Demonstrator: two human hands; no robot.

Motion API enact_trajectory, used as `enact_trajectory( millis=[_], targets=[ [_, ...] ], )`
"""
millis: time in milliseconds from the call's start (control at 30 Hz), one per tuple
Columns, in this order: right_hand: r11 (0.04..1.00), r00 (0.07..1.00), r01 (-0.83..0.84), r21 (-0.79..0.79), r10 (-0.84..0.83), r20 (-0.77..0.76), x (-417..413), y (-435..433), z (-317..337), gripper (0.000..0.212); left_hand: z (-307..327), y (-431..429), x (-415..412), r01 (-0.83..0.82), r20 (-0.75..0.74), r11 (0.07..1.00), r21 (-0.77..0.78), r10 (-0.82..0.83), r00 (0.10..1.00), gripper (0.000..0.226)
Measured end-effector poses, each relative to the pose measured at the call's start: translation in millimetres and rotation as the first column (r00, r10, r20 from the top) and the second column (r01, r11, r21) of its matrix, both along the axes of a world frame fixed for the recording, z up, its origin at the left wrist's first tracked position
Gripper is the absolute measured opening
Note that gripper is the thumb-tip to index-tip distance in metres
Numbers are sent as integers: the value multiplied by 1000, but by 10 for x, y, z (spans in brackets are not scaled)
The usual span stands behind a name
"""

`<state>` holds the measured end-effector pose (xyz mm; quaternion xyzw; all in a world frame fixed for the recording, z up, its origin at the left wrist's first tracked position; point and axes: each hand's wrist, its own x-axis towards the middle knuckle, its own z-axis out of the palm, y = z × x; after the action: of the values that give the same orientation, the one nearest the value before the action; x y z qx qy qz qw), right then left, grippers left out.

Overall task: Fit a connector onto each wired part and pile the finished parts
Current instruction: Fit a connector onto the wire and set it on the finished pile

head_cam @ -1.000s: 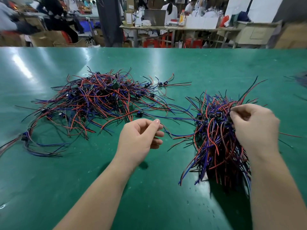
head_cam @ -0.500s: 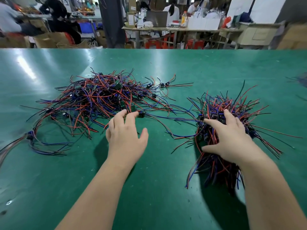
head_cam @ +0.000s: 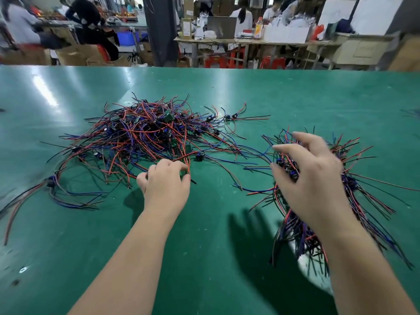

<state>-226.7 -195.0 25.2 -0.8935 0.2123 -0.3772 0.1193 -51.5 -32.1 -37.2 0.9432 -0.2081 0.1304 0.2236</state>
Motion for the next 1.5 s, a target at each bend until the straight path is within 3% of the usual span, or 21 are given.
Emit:
enact_trajectory(
  millis=[67, 200, 400, 467, 533, 600, 633, 700, 767, 833, 900, 1000, 1067, 1133, 1233, 1300, 1367, 1433, 1500],
  targets=[
    [984, 983, -173, -41, 175, 54, 62, 154, -7, 20, -15, -16, -15, 64, -42, 997, -50, -66, 997, 29],
    [904, 900, -427, -14, 424, -98, 134, 361, -94, 17, -56, -69, -54, 188, -136, 956, 226, -160, 978, 45],
    [870, 856, -485, 85, 493, -156, 158, 352, -167, 13, 99, -1, -75, -33, 1, 969, 245, 33, 999, 53],
    [874, 869, -467, 136, 482, -116, 158, 331, -186, 11, 166, 38, -133, -38, -1, 992, 118, 38, 999, 56],
    [872, 884, -444, 207, 464, -55, 161, 321, -207, 11, 251, 37, -193, 19, -57, 984, -177, -29, 998, 50],
    [837, 904, -401, 373, 428, 11, 171, 326, -224, 10, 320, -1, -262, 98, -96, 823, -560, -183, 978, 45],
    [773, 910, -380, 508, 412, 53, 184, 333, -219, 11, 364, -9, -301, 128, -84, 677, -724, -270, 959, 43],
    [514, 914, -363, 777, 358, 190, 214, 361, -198, 21, 443, 12, -377, 224, 37, 415, -882, -414, 910, 43],
    [165, 907, -366, 916, 285, 311, 250, 381, -143, 32, 494, 57, -485, 435, 215, 339, -834, -527, 822, 40],
    [-114, 888, -377, 919, 236, 394, 267, 388, -87, 45, 519, 61, -632, 629, 290, 306, -715, -689, 665, 42],
    [-211, 866, -418, 884, 201, 458, 260, 373, -74, 48, 503, 5, -776, 771, 268, 300, -561, -816, 512, 44],
    [-138, 849, -476, 869, 186, 494, 214, 329, -81, 25, 445, -106, -912, 880, 253, 307, -362, -877, 409, 41],
    [-86, 857, -488, 868, 142, 496, 205, 304, -74, 23, 420, -113, -930, 860, 245, 260, -439, -886, 393, 41],
    [-78, 837, -539, 839, 60, 544, 217, 271, -64, 22, 401, -104, -937, 725, 211, 208, -657, -872, 442, 41],
    [-79, 791, -610, 789, 7, 612, 218, 247, -30, 15, 381, -142, -889, 373, 83, 203, -905, -777, 624, 37],
    [-114, 772, -628, 770, 30, 634, 200, 251, -21, 14, 393, -188, -812, 197, -59, 279, -940, -700, 711, 33],
    [-135, 760, -630, 765, 96, 643, 184, 294, -13, 16, 412, -208, -727, 93, -169, 337, -937, -668, 724, 35],
    [-70, 763, -619, 783, 186, 620, 189, 364, -39, 14, 414, -193, -669, 86, -187, 347, -934, -677, 712, 37],
    [61, 773, -610, 790, 263, 577, 201, 429, -83, 12, 391, -168, -645, 122, -168, 345, -930, -698, 696, 34]
  ],
)
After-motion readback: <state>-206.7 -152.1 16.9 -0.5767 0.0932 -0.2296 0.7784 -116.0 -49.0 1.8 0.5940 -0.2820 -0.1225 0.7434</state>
